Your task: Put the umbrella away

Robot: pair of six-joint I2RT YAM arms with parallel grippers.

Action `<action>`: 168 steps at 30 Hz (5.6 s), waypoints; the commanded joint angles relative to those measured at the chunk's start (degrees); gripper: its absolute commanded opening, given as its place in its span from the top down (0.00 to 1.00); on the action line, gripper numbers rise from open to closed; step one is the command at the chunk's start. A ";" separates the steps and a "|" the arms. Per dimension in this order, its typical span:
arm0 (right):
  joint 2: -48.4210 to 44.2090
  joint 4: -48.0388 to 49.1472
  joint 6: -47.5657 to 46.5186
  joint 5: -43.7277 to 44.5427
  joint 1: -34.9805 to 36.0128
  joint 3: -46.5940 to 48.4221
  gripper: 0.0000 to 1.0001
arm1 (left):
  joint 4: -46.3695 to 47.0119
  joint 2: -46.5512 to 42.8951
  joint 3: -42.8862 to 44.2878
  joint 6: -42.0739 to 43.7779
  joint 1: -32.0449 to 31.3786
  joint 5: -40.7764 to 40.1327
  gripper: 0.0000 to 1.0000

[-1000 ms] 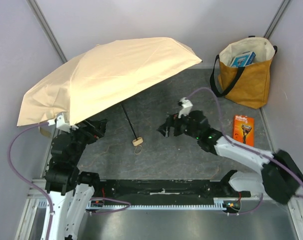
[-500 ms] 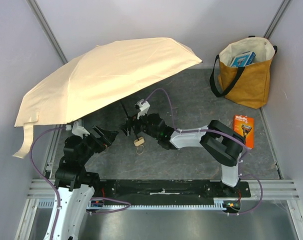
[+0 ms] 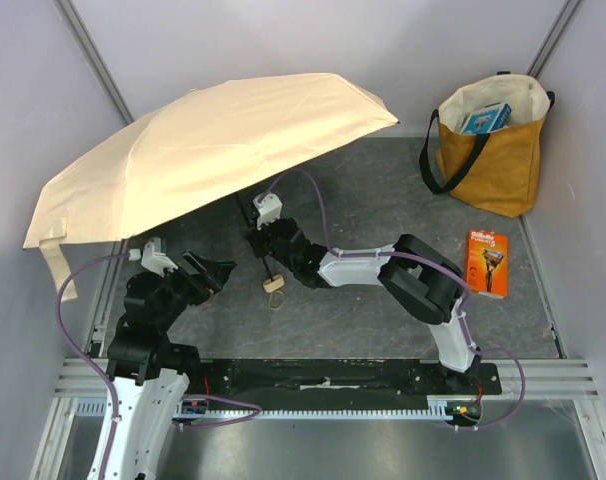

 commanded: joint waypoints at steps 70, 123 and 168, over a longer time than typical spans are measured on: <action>-63.69 -45.77 13.91 7.85 7.83 -9.21 0.02 | 45.73 40.26 28.60 3.61 -32.72 11.83 0.98; -39.80 -51.93 23.76 36.32 1.50 23.92 1.00 | 24.80 40.42 30.01 6.08 -38.26 -7.44 0.17; -51.22 -12.82 32.45 -14.22 -5.26 0.90 0.44 | 105.15 47.99 9.88 -31.10 -38.08 28.88 0.98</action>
